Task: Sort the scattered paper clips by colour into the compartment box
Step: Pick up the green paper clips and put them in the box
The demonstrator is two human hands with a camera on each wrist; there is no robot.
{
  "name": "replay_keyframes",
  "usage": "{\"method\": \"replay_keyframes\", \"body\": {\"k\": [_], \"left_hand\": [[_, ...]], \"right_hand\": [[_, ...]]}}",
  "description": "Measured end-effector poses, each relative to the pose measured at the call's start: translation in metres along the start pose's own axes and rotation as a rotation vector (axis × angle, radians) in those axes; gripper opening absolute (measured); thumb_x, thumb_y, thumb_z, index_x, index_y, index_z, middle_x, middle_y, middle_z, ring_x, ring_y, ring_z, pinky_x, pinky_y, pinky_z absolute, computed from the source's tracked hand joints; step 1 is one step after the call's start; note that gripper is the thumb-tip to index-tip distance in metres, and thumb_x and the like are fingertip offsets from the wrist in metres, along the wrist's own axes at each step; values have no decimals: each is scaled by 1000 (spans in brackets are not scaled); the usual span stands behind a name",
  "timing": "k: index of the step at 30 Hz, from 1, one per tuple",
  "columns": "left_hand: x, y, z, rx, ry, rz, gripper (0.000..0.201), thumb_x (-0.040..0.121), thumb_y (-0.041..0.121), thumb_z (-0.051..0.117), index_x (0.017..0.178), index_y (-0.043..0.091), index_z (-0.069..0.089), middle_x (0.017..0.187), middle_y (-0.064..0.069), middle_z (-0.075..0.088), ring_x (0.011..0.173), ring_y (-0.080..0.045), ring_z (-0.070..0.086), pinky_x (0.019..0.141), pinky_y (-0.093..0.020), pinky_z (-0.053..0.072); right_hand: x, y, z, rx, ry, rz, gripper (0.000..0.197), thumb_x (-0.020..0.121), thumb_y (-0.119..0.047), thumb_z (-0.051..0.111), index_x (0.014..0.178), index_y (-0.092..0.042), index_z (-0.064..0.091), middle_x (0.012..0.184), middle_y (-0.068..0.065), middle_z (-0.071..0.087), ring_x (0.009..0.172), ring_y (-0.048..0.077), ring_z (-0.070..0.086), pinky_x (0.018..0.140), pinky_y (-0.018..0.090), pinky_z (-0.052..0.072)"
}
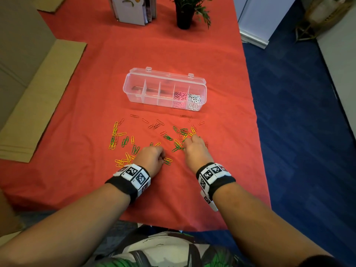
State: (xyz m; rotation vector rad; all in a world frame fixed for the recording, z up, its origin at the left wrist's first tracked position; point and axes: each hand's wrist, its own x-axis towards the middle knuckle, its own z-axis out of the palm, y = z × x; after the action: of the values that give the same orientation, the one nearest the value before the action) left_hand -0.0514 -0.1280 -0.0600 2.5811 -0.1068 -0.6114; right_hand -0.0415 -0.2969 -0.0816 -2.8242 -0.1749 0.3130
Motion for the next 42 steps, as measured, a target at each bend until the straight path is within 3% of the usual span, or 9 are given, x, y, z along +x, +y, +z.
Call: {"method": "replay_keyframes", "body": {"k": [5, 12, 17, 23, 27, 31, 33, 38, 42], "left_hand": [[4, -12, -8, -45, 78, -2, 25, 79, 4, 59, 98, 17, 69, 101, -10, 63, 98, -28, 61, 87, -32, 47], [5, -15, -17, 98, -77, 83, 33, 72, 9, 70, 102, 22, 70, 109, -6, 56, 103, -23, 58, 93, -29, 45], [5, -17, -17, 128, -69, 111, 14, 73, 19, 72, 87, 19, 70, 102, -5, 56, 98, -24, 59, 88, -33, 46], [6, -21, -15, 163, -64, 157, 11, 77, 20, 67, 87, 15, 67, 101, -6, 57, 98, -26, 59, 86, -33, 46], [5, -25, -15, 156, -48, 164, 21, 76, 21, 69, 97, 16, 67, 103, -7, 59, 100, -27, 59, 88, -33, 46], [2, -29, -15, 173, -50, 206, 17, 77, 23, 68, 93, 18, 69, 100, -6, 59, 98, -27, 60, 88, -36, 47], [1, -29, -14, 203, -50, 224, 15, 78, 22, 66, 91, 15, 68, 99, -7, 57, 97, -28, 59, 86, -36, 47], [-1, -24, -17, 221, -48, 246, 13, 81, 19, 60, 89, 10, 62, 100, -10, 57, 98, -29, 56, 83, -35, 43], [0, -26, -24, -89, 18, 140, 14, 82, 11, 58, 95, 14, 63, 88, -6, 65, 85, -24, 60, 75, -28, 42]], "right_hand": [[-1, 10, 2, 135, -89, 98, 19, 87, -6, 46, 104, -3, 53, 107, 17, 56, 102, 31, 52, 90, 38, 45], [0, 8, -15, 1080, -145, 547, 35, 91, 8, 32, 79, -16, 54, 67, 3, 48, 54, 12, 49, 44, 17, 44], [-6, -3, -34, 1643, -296, 680, 27, 93, -20, 40, 68, -14, 49, 62, 1, 44, 49, 11, 43, 40, 18, 38], [-7, -23, -20, 1171, -349, 547, 28, 93, -1, 39, 75, -16, 53, 65, -3, 44, 54, 6, 37, 38, 11, 32], [-7, -32, -10, 549, -279, 225, 13, 87, -12, 52, 84, -18, 64, 70, -5, 50, 60, 8, 45, 55, 20, 36], [-16, -48, 3, 283, -207, -13, 13, 83, -13, 55, 94, -11, 62, 95, 8, 45, 92, 29, 54, 82, 34, 46], [-19, -53, 8, 170, -187, -104, 16, 82, -10, 52, 97, -8, 58, 101, 13, 48, 98, 33, 51, 82, 40, 46], [-22, -52, 6, -11, -156, -99, 20, 85, -7, 49, 104, -8, 51, 108, 13, 50, 102, 35, 53, 81, 43, 48], [-22, -46, -4, -110, -164, -66, 26, 86, -2, 41, 110, -4, 49, 113, 16, 51, 104, 36, 55, 86, 45, 48]]}}
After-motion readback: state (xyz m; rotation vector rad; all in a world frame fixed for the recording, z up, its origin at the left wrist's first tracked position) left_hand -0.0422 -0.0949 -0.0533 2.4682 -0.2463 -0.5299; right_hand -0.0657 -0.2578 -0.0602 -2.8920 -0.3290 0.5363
